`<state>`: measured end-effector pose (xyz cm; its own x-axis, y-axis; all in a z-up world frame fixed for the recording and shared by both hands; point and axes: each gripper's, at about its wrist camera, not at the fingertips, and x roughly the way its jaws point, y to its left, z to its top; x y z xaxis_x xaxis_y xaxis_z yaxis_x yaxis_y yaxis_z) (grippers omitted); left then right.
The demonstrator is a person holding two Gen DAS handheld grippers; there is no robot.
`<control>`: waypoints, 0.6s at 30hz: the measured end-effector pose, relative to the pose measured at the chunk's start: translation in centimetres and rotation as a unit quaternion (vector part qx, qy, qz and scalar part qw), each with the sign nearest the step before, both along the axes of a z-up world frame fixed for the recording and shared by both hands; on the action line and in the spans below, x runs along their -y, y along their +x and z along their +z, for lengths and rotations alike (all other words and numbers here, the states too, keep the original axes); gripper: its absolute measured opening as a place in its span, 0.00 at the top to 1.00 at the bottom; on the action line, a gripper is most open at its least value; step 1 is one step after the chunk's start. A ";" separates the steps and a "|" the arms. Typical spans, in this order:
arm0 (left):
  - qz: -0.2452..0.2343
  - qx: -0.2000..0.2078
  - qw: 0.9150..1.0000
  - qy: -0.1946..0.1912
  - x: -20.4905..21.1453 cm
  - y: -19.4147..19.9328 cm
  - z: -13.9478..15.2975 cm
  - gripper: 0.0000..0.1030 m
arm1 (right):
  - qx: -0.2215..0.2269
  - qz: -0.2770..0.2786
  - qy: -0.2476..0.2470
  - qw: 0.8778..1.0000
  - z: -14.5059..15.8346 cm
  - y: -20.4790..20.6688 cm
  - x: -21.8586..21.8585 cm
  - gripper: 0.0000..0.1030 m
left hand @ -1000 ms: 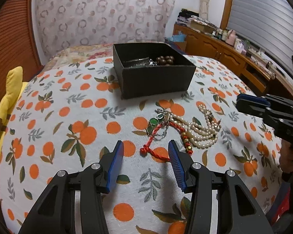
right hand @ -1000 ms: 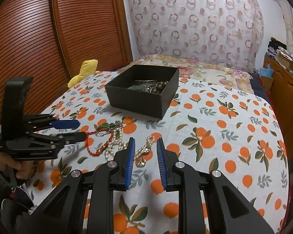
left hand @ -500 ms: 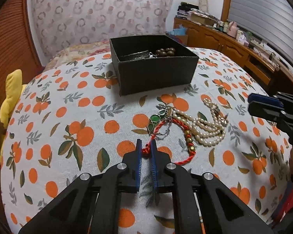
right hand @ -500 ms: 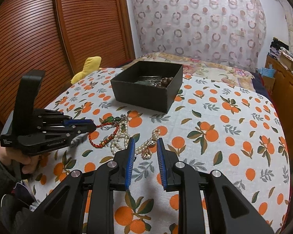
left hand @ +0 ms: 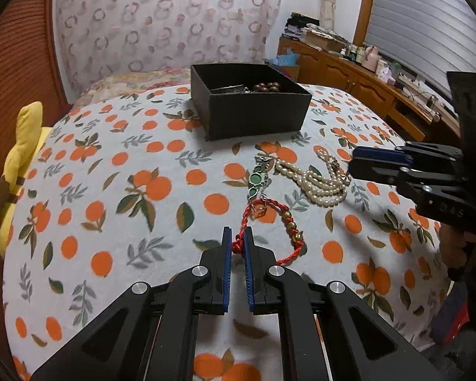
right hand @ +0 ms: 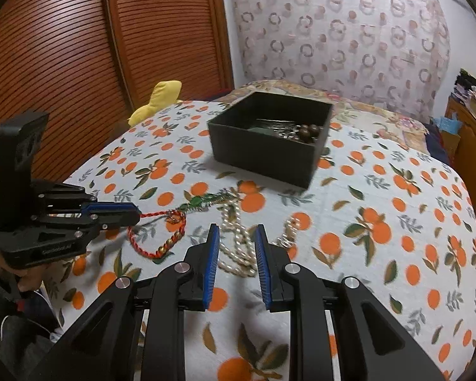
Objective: Organize jewelry
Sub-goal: 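Withdraw both tools from the box toward the remaining jewelry, then close the left tool on the red-string bracelet while the right tool grasps the green-charm chain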
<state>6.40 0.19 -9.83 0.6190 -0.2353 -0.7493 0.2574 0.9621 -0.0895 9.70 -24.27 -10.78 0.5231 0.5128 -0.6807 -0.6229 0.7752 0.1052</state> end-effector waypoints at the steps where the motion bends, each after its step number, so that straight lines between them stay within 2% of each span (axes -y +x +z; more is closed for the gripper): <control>1: 0.002 0.000 1.000 -0.001 -0.2 -0.1 0.0 0.94 | -0.001 0.004 -0.001 1.000 0.0 0.1 -0.4 0.76; 18: 0.023 0.001 1.000 -0.014 -2.8 -0.7 -0.3 0.94 | -0.061 0.047 0.006 0.997 -2.0 3.1 -7.2 0.76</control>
